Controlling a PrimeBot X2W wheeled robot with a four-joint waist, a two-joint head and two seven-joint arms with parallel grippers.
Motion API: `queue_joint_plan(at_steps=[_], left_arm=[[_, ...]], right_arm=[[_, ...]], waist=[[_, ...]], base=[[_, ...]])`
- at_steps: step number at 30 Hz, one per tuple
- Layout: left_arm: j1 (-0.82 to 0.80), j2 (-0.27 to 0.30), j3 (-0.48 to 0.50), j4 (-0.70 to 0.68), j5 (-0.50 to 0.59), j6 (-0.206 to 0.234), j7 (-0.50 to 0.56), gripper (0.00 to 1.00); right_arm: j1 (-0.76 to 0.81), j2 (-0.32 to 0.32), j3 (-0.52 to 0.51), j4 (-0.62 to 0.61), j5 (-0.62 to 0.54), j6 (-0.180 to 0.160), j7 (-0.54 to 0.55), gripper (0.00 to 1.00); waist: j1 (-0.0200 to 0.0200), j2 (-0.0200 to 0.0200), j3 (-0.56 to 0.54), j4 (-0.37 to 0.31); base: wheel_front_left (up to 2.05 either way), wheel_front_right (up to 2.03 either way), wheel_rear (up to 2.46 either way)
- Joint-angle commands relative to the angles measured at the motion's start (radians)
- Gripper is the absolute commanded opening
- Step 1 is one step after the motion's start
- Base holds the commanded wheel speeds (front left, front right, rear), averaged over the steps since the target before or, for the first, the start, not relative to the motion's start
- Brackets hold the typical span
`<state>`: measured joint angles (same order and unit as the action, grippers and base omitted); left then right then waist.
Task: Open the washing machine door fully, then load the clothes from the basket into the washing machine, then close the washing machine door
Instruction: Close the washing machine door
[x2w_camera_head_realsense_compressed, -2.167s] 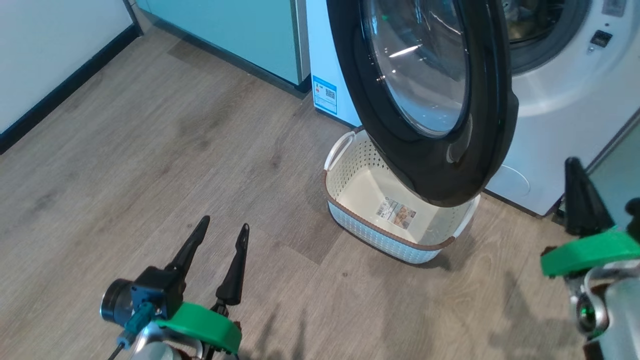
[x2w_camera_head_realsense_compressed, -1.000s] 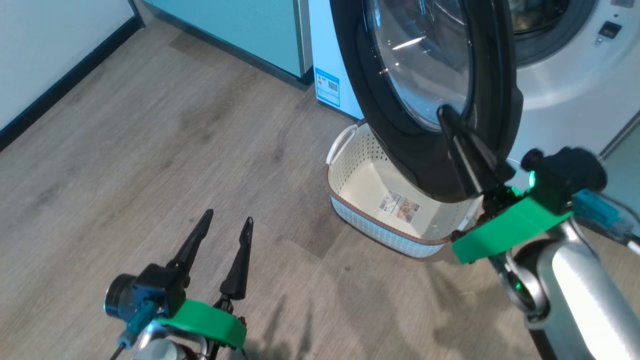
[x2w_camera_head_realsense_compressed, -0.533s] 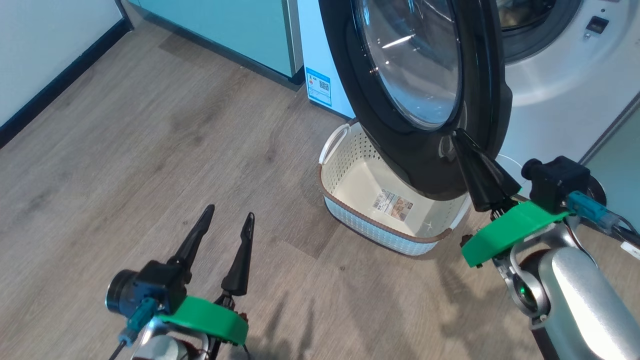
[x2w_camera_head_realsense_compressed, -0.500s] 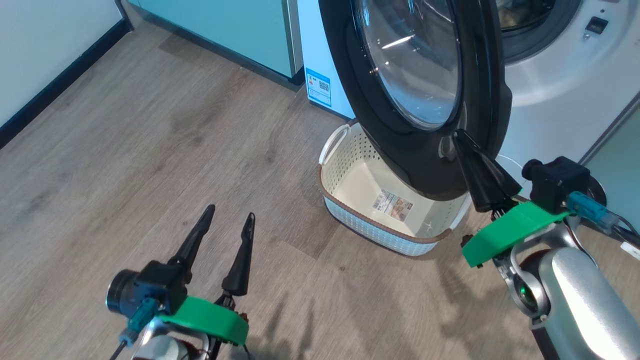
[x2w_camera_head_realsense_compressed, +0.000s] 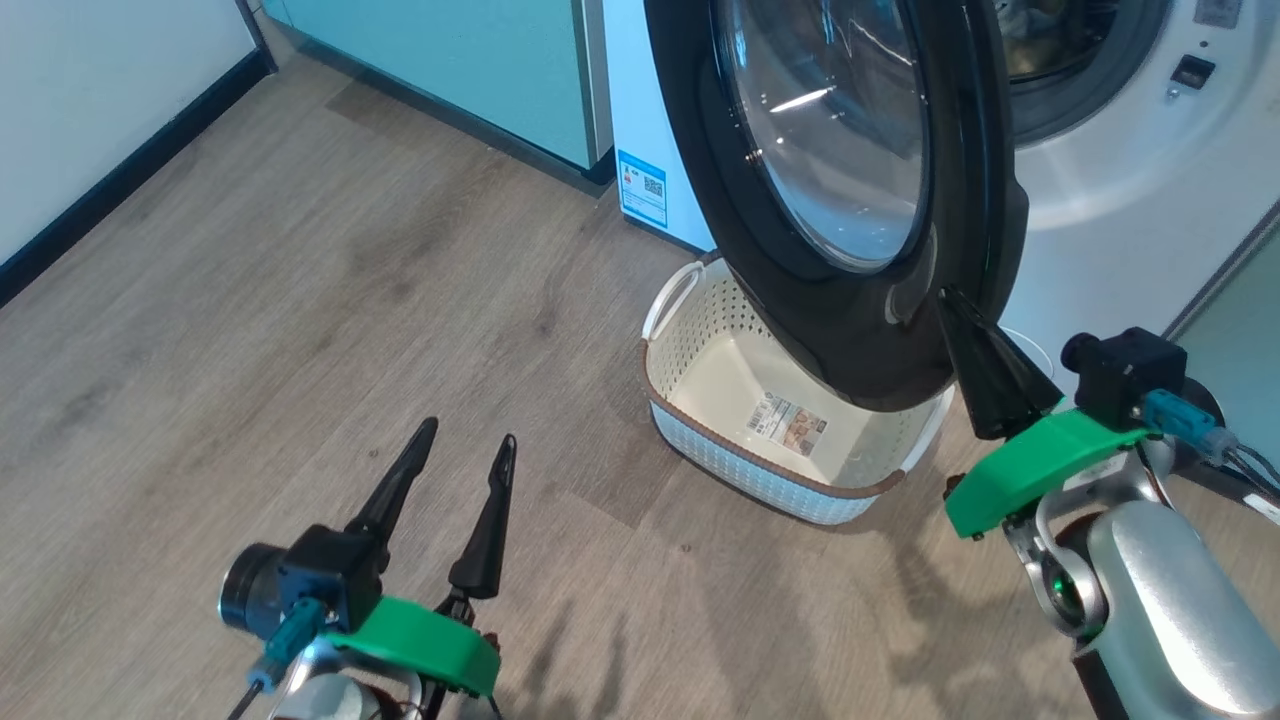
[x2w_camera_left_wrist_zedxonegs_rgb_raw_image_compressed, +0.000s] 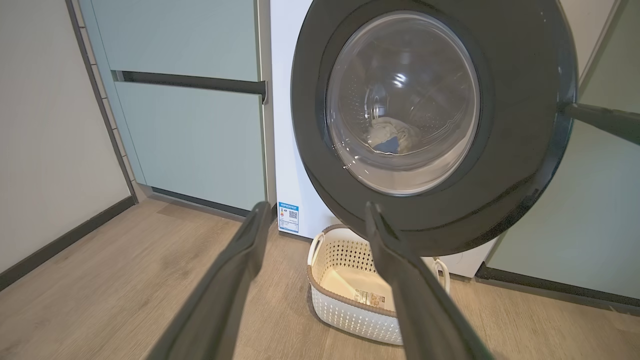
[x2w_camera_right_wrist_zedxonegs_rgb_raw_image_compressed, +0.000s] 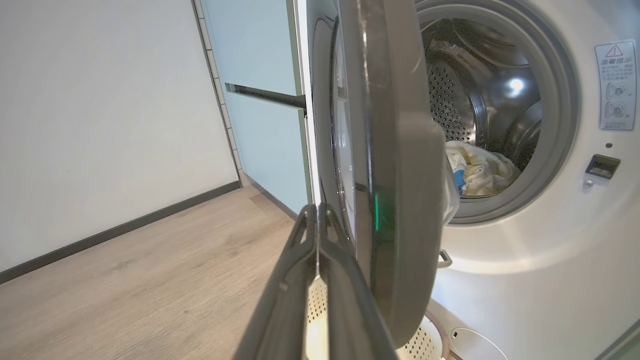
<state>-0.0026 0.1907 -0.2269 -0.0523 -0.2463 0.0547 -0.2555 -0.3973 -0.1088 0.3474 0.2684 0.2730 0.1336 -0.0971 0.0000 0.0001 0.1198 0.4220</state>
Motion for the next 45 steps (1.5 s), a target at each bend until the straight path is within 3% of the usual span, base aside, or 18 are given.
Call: queue_joint_plan(at_steps=[1, 22, 45], left_arm=[[-0.036, 0.004, 0.044, -0.03, 0.007, 0.0, -0.006, 1.0], [-0.035, 0.0, 0.05, -0.029, 0.011, -0.002, -0.006, 1.0], [-0.057, -0.025, 0.057, -0.044, 0.027, -0.006, -0.006, 1.0]], right_arm=[[-0.05, 0.014, 0.003, -0.023, 0.005, -0.003, -0.012, 0.0], [-0.104, 0.004, -0.011, 0.078, 0.012, -0.003, -0.035, 0.0], [-0.185, -0.034, -0.11, 0.15, -0.006, -0.003, -0.046, 0.0]], waist=[[0.0, -0.0001, -0.001, 0.003], [0.0, -0.0001, 0.003, 0.009], [0.0, -0.0001, 0.048, -0.002]], base=[[0.0, 0.0, 0.0], [0.0, 0.0, 0.0], [0.0, 0.0, 0.0]])
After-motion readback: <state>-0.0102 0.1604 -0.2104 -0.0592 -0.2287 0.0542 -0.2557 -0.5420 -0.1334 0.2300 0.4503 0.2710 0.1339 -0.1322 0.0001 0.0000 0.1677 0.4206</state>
